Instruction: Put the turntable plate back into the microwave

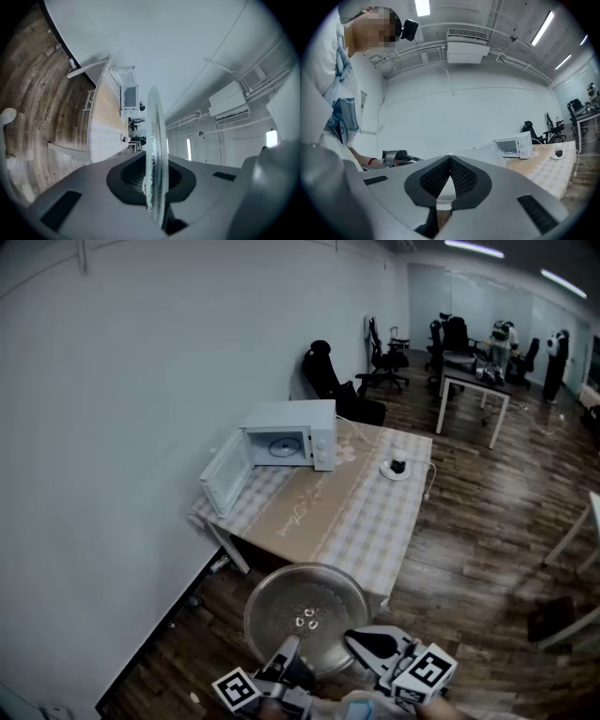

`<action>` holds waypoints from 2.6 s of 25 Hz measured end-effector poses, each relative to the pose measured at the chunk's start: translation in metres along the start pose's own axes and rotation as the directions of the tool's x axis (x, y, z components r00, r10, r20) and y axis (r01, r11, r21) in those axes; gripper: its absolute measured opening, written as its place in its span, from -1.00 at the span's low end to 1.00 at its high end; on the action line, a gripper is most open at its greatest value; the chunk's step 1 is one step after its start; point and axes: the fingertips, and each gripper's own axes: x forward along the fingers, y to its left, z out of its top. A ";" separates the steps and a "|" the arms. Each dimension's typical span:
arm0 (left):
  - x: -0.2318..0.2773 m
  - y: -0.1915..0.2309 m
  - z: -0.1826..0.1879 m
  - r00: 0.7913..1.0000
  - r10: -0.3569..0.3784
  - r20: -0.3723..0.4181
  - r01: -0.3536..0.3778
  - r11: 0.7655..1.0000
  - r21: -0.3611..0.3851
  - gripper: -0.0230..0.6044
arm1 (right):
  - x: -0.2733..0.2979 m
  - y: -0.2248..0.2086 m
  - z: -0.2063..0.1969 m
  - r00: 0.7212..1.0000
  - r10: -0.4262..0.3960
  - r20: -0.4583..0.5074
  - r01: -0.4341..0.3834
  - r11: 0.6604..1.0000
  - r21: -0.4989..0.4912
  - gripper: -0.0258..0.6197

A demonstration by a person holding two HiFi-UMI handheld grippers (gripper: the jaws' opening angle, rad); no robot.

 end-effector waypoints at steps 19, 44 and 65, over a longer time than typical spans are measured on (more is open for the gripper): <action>-0.004 0.010 0.007 1.000 0.020 0.002 -0.020 1.000 -0.005 -0.88 | 0.005 0.001 -0.008 0.999 0.034 -0.007 -0.034 0.999 0.039 -0.82; 0.010 0.009 0.160 1.000 0.000 -0.031 0.001 1.000 0.017 -0.88 | 0.162 -0.004 -0.009 0.997 0.039 -0.061 -0.037 0.999 0.039 -0.82; 0.076 0.036 0.245 0.991 -0.012 -0.131 0.010 1.000 -0.017 -0.89 | 0.250 -0.059 -0.018 0.990 -0.071 -0.118 0.071 0.997 -0.006 -0.82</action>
